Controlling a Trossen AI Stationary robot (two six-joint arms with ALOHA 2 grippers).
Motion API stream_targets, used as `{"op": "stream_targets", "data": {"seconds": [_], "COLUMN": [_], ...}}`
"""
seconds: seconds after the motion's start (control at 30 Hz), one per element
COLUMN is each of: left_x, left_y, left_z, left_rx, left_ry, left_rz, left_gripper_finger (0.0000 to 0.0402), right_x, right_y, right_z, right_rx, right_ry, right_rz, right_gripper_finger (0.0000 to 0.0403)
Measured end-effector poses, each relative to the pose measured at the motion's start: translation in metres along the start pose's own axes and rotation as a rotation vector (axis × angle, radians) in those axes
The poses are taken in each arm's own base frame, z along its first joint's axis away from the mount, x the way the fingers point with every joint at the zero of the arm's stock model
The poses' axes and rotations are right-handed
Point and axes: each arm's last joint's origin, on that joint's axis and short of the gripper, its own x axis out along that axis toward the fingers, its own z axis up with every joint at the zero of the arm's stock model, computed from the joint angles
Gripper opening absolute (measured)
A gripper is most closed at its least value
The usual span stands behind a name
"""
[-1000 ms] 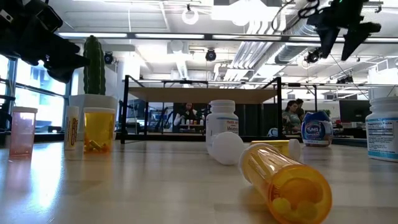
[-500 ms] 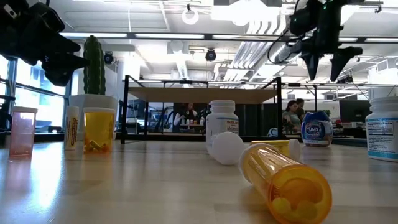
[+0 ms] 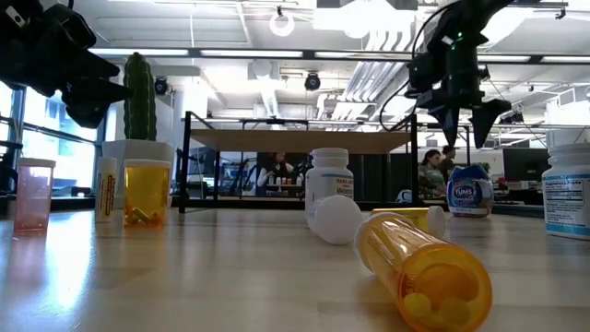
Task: Pick and place medicine bottles onto shelf by color
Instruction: Put the dark blue pill bottle on the shelf
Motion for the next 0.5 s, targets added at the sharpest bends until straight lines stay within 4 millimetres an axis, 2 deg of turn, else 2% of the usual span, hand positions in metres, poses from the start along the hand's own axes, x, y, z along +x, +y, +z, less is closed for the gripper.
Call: {"op": "stream_targets", "data": {"seconds": [0.27,0.5], "left_x": [0.0,0.0], "left_y": [0.0,0.0], "left_z": [0.0,0.0], "left_rx": [0.0,0.0], "left_ry": [0.0,0.0], "left_rz": [0.0,0.0], "left_gripper_finger": [0.0177,0.0177], "right_x": [0.013,0.033], "right_y": [0.002,-0.001], "right_z": [0.007,0.001], "right_rx": [-0.025,-0.038], "right_ry": [0.061,0.13], "right_rz": [0.003,-0.019], "right_gripper_finger": [0.029,0.029]}}
